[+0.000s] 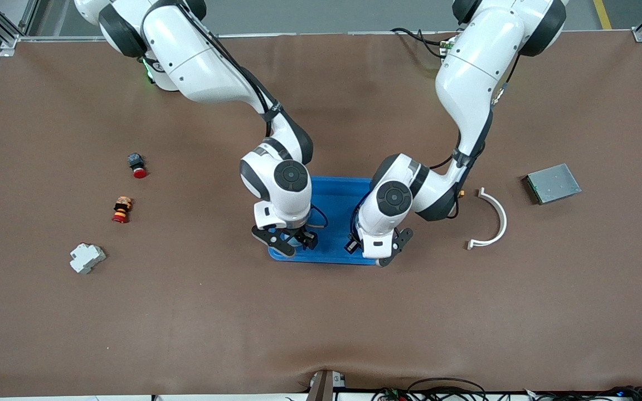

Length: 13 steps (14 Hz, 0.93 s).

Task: Place electrolytic capacitor and blue bell in tray
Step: 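Open both grippers to release the bell and capacitor into the tray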

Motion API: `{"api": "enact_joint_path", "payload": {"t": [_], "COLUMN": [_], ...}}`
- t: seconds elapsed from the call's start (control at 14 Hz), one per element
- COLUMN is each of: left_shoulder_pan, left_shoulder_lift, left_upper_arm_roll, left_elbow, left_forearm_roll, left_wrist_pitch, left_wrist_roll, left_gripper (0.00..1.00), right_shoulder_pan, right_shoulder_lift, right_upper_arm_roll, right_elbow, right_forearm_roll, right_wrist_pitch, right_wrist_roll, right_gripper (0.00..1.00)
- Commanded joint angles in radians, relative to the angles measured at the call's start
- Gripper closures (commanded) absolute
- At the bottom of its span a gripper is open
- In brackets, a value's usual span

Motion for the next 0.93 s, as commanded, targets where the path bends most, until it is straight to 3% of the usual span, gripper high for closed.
{"api": "enact_joint_path", "payload": {"t": [0.0, 0.28, 0.43, 0.5, 0.57, 0.64, 0.85], "left_shoulder_pan": [-0.013, -0.013, -0.013, -0.013, -0.012, -0.013, -0.013], "left_shoulder_lift": [0.021, 0.028, 0.028, 0.028, 0.028, 0.028, 0.018], "left_upper_arm_roll": [0.018, 0.023, 0.023, 0.023, 0.023, 0.023, 0.023], "left_elbow": [0.024, 0.024, 0.024, 0.024, 0.024, 0.024, 0.024], "left_forearm_roll": [0.002, 0.002, 0.002, 0.002, 0.004, 0.005, 0.048], "left_wrist_pitch": [0.014, 0.016, 0.016, 0.016, 0.016, 0.016, 0.014], "left_wrist_roll": [0.006, 0.006, 0.009, 0.012, 0.013, 0.012, 0.003], "left_gripper": [1.0, 1.0, 0.9, 0.65, 0.27, 0.0, 0.0], "right_shoulder_pan": [-0.081, -0.138, -0.166, -0.178, -0.186, -0.189, -0.247], "right_shoulder_lift": [0.003, -0.017, -0.032, -0.049, -0.066, -0.084, -0.159], "right_upper_arm_roll": [0.063, 0.074, 0.072, 0.069, 0.063, 0.056, 0.053], "right_elbow": [0.059, 0.13, 0.128, 0.127, 0.127, 0.121, 0.113], "right_forearm_roll": [0.051, 0.056, 0.057, 0.057, 0.056, 0.053, 0.039], "right_wrist_pitch": [-0.091, -0.276, -0.296, -0.313, -0.332, -0.354, -0.42], "right_wrist_roll": [-0.099, -0.288, -0.369, -0.431, -0.474, -0.482, -0.502], "right_gripper": [0.0, 0.0, 0.0, 0.0, 0.0, 0.0, 0.0]}}
